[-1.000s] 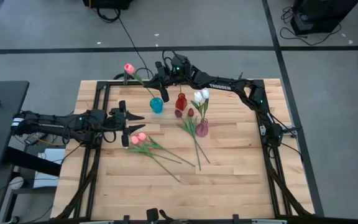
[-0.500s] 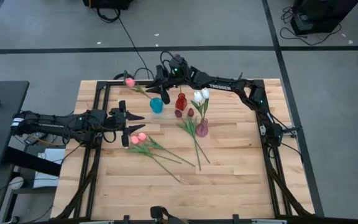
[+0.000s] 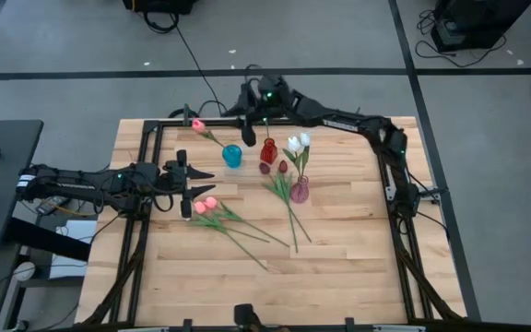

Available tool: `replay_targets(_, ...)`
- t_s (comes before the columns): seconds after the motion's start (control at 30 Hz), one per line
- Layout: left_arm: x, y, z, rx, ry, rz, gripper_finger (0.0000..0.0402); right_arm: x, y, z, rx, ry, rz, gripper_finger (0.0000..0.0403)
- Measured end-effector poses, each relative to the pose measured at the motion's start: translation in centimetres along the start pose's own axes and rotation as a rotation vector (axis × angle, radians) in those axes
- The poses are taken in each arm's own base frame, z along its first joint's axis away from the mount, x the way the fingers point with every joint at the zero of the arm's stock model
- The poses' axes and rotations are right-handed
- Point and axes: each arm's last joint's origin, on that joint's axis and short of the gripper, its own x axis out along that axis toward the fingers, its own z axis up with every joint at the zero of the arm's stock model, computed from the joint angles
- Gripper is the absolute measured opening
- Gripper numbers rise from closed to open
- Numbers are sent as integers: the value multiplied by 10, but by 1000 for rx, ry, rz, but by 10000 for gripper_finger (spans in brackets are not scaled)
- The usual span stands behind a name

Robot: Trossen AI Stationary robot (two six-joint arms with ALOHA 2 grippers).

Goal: Sort flowers into vase by color
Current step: Put the left red flower into the red vase

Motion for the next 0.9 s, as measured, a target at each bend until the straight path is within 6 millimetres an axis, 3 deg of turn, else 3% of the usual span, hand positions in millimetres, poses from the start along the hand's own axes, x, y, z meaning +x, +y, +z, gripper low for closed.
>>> replay_targets(0.27,0,0,-2,-1,17,0,146,-59,17,66,-75,-41,-175,129)
replay_targets(0.5,0,0,-5,25,54,0,146,-101,80,116,-119,-37,-348,129)
replay_targets(0.63,0,0,-5,25,53,0,146,-104,122,125,-126,9,-392,129)
replay_targets(0.9,0,0,-5,30,53,-15,146,-95,194,119,-48,111,-304,129)
